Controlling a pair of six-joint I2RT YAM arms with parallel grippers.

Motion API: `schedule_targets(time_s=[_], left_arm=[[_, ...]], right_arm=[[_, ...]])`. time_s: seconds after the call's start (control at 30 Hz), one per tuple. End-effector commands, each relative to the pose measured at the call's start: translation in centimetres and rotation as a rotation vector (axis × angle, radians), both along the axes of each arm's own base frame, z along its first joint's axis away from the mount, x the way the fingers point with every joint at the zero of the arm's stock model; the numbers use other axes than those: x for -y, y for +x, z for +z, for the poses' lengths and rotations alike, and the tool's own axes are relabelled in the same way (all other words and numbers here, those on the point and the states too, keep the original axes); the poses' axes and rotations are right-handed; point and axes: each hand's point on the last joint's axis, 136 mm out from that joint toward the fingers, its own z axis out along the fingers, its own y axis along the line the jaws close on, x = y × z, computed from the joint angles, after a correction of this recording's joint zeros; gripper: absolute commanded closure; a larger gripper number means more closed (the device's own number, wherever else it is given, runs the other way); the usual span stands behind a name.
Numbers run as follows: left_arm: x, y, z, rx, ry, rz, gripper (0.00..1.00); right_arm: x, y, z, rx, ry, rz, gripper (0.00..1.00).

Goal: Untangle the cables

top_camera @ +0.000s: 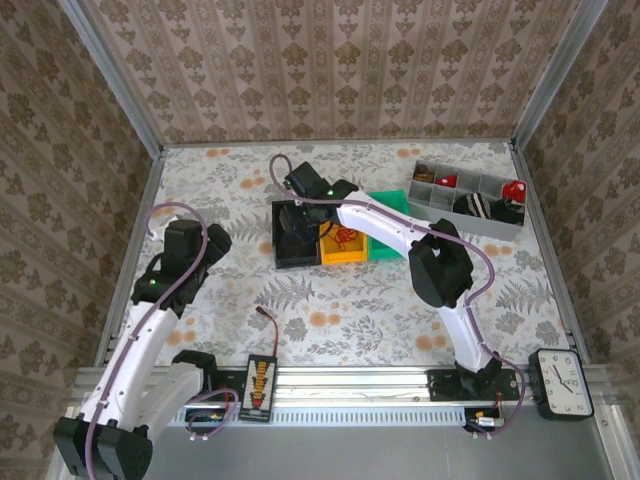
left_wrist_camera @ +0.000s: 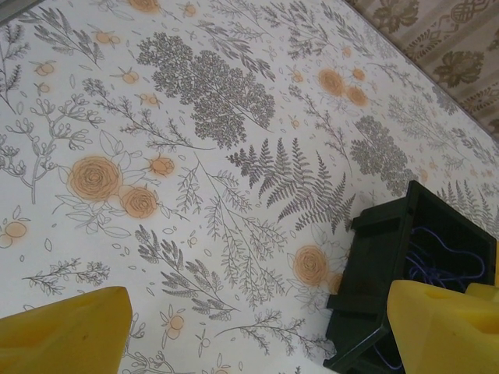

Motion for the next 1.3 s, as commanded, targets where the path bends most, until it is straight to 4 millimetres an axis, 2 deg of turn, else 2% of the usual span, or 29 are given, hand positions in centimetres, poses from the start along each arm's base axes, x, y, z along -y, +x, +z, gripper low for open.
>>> schedule_targets(time_s=[0.0,0.1,0.17,0.23,0.3,0.47,0.53,0.6,0.67,0.73,0.83,1.0,1.13,1.27], left_arm=[[0.7,1.0,1.7,0.048,0.0,-0.053,0.14],[1.2,1.5,1.6,0.044,0.008,-0.087,0.13],[1.4,1.6,0.9,0.023,0.017,-0.099,0.13],[1.3,1.5,0.0,0.0,0.028,-0.098,0.13],[1.1,1.3,-1.1,-0.02,0.042,-0.093,0.13],[0.2,1.0,-3.2,-0.07,0.102,-0.084,0.11],[0.3,1.3,-3.8,-0.083,0.111,-0.09,0.11],[0.8,1.8,-4.1,-0.09,0.101,-0.108,0.11],[1.2,2.4,-4.4,-0.098,0.095,-0.117,0.11],[1.4,2.8,-4.4,-0.101,0.09,-0.116,0.1],[1.8,3.3,-4.3,-0.089,0.074,-0.119,0.1],[2.4,3.1,-4.3,-0.085,0.078,-0.125,0.1],[2.3,2.2,-4.3,-0.093,0.085,-0.123,0.1],[1.9,1.4,-4.1,-0.085,0.085,-0.113,0.1]], right_arm=[[0.8,0.7,5.6,0.121,0.05,-0.023,0.43],[1.8,0.8,8.1,0.181,0.082,-0.048,0.42],[3.3,0.2,9.4,0.208,0.101,-0.074,0.42],[5.3,-0.7,9.8,0.216,0.109,-0.117,0.42],[8.3,-1.8,9.6,0.222,0.118,-0.187,0.42],[20.2,-5.1,7.5,0.248,0.127,-0.464,0.4],[23.2,-6.2,6.7,0.226,0.159,-0.539,0.42],[24.4,-7.0,6.0,0.2,0.134,-0.539,0.44],[23.7,-7.3,5.9,0.183,0.128,-0.488,0.49],[22.1,-6.8,6.2,0.157,0.17,-0.444,0.54],[18.6,-5.3,6.3,0.11,0.221,-0.364,0.56],[12.1,-2.3,5.5,0.031,0.19,-0.235,0.57],[10.0,0.3,3.7,-0.026,0.126,-0.235,0.57],[9.1,1.8,1.5,-0.064,0.071,-0.226,0.6]])
